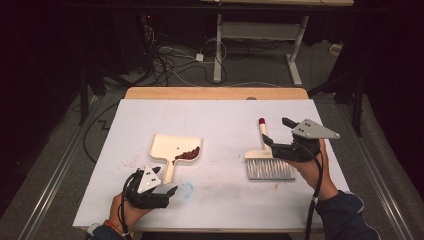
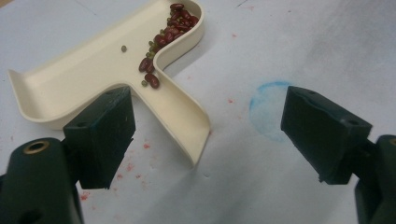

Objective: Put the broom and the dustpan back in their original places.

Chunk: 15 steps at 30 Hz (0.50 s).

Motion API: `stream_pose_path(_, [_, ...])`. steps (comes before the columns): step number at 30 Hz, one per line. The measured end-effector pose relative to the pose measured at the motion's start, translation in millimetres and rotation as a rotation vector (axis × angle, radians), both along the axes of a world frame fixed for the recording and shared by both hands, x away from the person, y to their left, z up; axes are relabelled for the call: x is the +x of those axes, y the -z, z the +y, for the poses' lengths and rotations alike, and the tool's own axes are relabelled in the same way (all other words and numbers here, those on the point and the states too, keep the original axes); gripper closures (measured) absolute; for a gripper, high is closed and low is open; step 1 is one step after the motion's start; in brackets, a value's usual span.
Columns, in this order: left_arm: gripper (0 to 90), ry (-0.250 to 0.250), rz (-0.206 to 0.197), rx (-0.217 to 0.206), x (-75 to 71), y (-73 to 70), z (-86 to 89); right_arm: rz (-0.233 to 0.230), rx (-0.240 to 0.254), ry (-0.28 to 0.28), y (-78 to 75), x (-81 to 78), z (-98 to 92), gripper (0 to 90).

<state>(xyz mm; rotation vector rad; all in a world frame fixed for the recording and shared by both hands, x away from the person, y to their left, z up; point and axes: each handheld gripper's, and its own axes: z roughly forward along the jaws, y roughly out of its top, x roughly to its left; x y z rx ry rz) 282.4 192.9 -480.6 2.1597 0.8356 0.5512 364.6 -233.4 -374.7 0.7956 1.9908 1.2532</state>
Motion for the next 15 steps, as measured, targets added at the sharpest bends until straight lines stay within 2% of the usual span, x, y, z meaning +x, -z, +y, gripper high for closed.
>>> stream_pose_path(4, [17.5,-0.004,-0.005,0.002,-0.3,-0.4,0.5,-0.005,-0.014,-0.015,1.8,-5.1,-0.7,17.6])
stream_pose_path(6, [17.5,-0.003,-0.007,0.004,-0.5,-1.1,0.8,-0.023,-0.015,-0.009,3.4,-7.9,-1.7,18.4])
stream_pose_path(15, [17.5,0.000,-0.003,0.003,-0.4,-0.3,0.6,-0.023,-0.029,-0.018,9.1,-16.5,-5.7,17.1])
